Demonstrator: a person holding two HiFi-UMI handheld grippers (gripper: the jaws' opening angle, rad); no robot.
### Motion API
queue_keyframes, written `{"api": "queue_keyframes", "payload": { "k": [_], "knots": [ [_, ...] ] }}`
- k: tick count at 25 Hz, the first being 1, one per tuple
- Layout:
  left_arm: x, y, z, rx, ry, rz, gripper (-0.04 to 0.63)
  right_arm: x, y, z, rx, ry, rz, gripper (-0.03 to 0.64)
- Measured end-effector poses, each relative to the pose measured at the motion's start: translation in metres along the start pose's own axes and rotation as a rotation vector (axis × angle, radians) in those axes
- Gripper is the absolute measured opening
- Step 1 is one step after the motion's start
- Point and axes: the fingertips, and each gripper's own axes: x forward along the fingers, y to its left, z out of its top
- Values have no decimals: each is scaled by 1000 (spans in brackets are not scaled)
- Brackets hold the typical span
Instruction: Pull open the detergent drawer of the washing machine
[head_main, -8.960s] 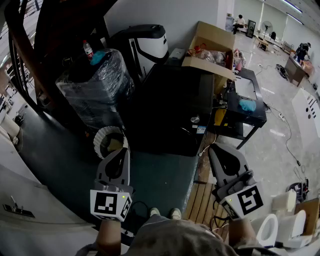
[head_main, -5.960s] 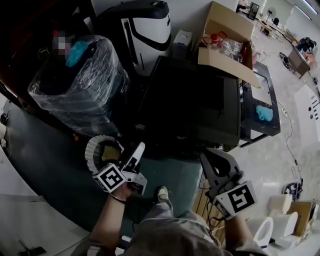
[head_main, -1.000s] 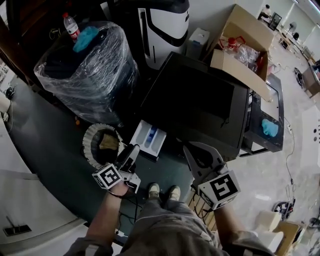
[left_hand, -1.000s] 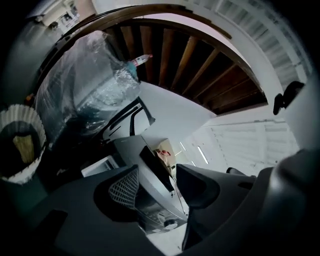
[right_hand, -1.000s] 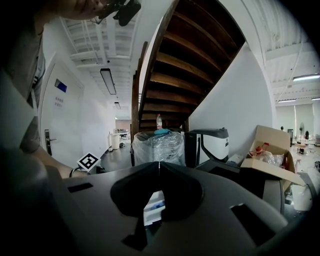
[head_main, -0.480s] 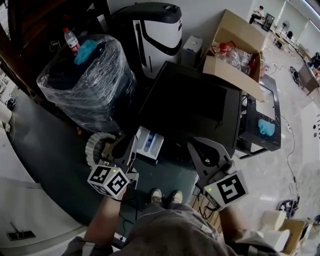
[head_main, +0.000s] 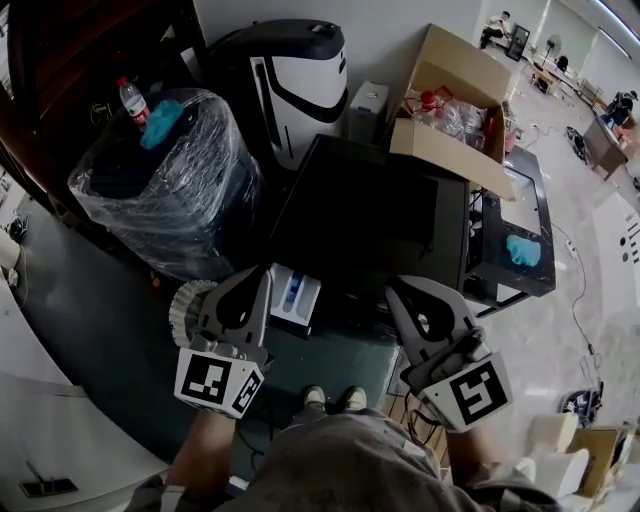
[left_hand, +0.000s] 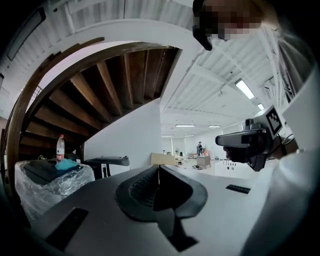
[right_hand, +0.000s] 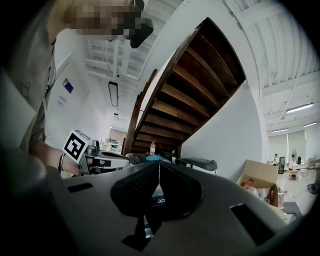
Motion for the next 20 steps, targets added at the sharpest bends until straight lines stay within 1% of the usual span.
{"api": "queue_keyframes", "payload": {
  "k": [4, 9, 12, 15, 20],
  "knots": [
    [-2, -8, 12, 37, -10, -20, 20, -5, -1, 6, -19, -12, -10, 32],
    [0, -8, 11, -19, 15, -29, 20, -7, 1, 5, -27, -6, -12, 32],
    [-1, -12, 12, 4, 18, -31, 20, -10, 1, 5, -17, -4, -11, 32],
    [0, -14, 13, 7, 19, -42, 20, -10, 1, 7, -11, -7, -5, 32],
    [-1, -14, 14, 18, 21, -36, 20, -9, 1, 5, -15, -4, 3, 32]
  ]
}}
